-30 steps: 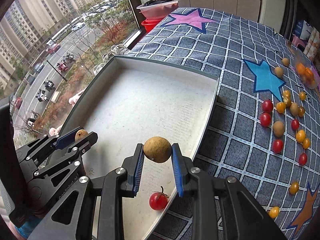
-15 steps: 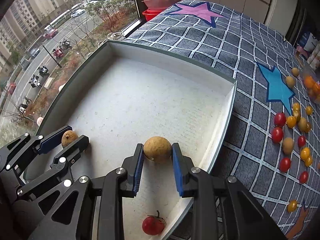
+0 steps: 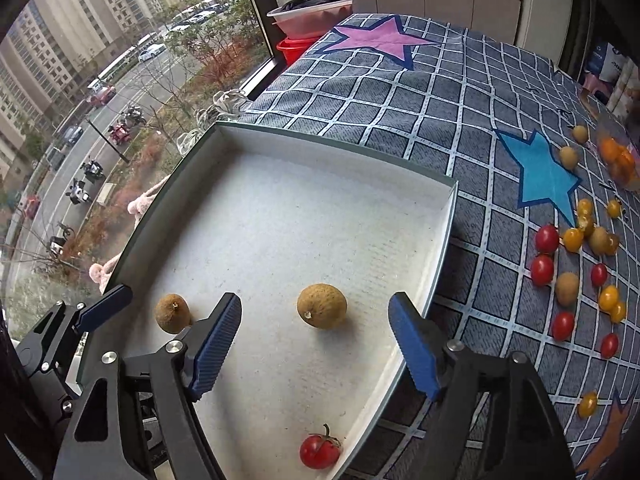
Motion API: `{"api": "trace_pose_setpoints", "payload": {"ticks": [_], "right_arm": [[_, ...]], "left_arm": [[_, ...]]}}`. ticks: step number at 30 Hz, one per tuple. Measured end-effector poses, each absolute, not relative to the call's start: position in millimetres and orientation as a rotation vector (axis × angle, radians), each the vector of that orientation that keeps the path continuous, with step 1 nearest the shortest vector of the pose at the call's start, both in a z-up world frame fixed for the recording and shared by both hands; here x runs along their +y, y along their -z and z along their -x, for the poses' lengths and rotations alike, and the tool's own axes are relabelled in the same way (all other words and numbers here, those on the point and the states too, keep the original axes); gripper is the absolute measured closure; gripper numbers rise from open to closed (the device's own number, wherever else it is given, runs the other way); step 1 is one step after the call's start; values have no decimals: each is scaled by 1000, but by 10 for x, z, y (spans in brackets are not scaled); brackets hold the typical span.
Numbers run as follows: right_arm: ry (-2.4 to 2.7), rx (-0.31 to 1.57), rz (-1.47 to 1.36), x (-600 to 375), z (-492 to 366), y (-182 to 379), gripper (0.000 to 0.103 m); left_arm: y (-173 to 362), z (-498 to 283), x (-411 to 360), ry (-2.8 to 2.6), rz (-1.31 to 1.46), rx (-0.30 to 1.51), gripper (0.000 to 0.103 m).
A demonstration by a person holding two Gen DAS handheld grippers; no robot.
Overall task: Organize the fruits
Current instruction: 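Move the left tool back toward a yellow cherry tomato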
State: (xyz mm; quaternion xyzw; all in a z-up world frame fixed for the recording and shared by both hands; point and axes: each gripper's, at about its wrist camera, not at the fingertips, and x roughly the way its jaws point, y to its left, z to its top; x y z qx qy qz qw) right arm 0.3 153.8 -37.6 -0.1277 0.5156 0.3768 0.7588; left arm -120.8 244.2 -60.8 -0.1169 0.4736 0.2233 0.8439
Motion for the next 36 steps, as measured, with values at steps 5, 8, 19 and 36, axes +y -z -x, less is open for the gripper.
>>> {"api": "trace_pose_setpoints", "payload": {"ticks": [5,8,19,36], "right_arm": [[-792,1105,218,1248,-50,228,22],[-766,1109,186,996,-83,198,22],[-589,1096,114,-209,-241,177,21],[-409,1127,16,-1449,-469,477,21]], "left_arm": [[466,1205,2271,-441,220,983,27],[369,1188,2105,-414,189,968,27],[132,981,1329,-288,81,949,26],[516,654,91,-91,-2,1049,26]]}}
